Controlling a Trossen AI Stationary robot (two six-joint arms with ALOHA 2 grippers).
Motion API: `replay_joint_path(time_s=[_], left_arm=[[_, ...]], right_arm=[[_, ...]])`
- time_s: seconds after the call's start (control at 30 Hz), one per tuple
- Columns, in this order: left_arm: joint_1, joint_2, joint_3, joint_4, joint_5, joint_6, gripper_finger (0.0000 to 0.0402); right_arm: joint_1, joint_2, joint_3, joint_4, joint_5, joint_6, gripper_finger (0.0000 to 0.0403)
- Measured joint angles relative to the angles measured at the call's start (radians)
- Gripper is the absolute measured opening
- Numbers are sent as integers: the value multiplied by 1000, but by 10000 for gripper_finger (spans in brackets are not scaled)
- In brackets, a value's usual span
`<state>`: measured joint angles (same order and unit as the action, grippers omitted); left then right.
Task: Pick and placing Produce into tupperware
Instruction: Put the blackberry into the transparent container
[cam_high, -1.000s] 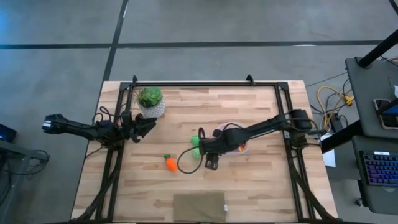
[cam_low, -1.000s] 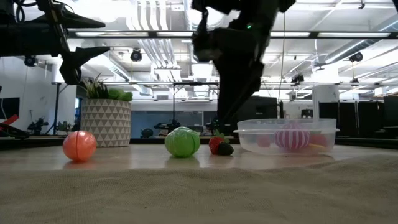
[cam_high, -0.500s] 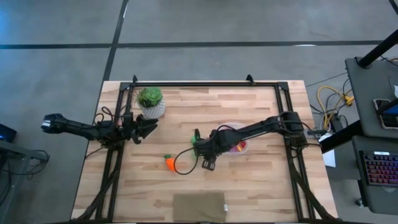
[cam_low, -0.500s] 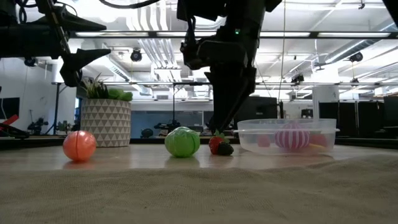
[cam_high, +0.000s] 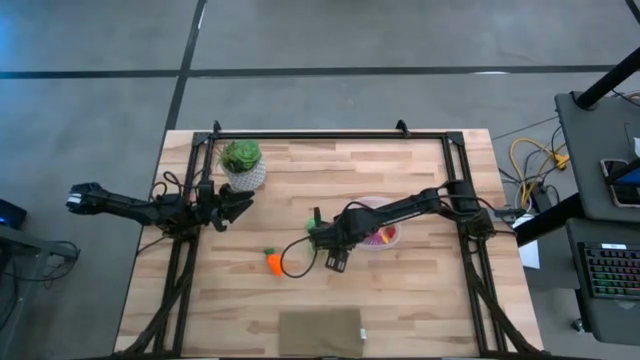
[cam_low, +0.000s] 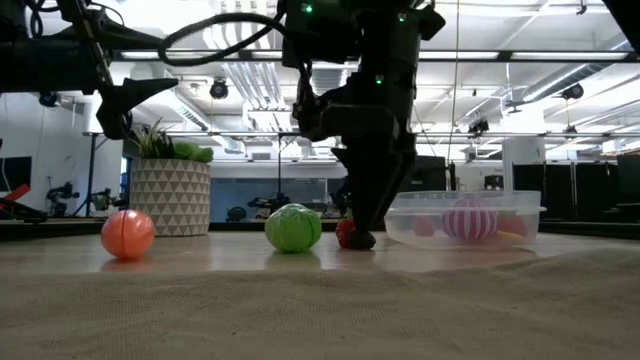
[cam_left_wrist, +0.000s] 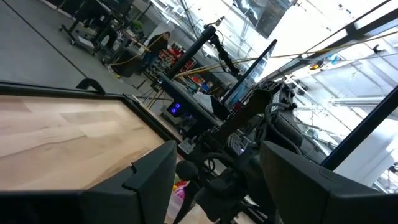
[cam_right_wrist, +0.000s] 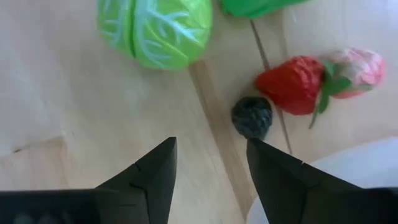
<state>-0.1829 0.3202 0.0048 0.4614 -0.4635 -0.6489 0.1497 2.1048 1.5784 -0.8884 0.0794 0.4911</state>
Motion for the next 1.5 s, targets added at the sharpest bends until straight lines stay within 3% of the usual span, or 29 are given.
replay_joint_path(time_s=[0.4, 0.77, 1.3, 1.5], left_arm=[[0, 7, 0, 0, 3, 1, 219], [0, 11, 0, -1, 4, 1, 219], [0, 26, 0, -1, 3, 1, 219], [0, 49, 0, -1, 3, 1, 219]], right_arm=[[-28, 3, 9, -13, 54, -30, 187], [-68, 40, 8, 5, -2, -48, 170], [-74, 40, 7, 6, -28, -95, 93], [-75, 29, 7, 5, -75, -99, 93]])
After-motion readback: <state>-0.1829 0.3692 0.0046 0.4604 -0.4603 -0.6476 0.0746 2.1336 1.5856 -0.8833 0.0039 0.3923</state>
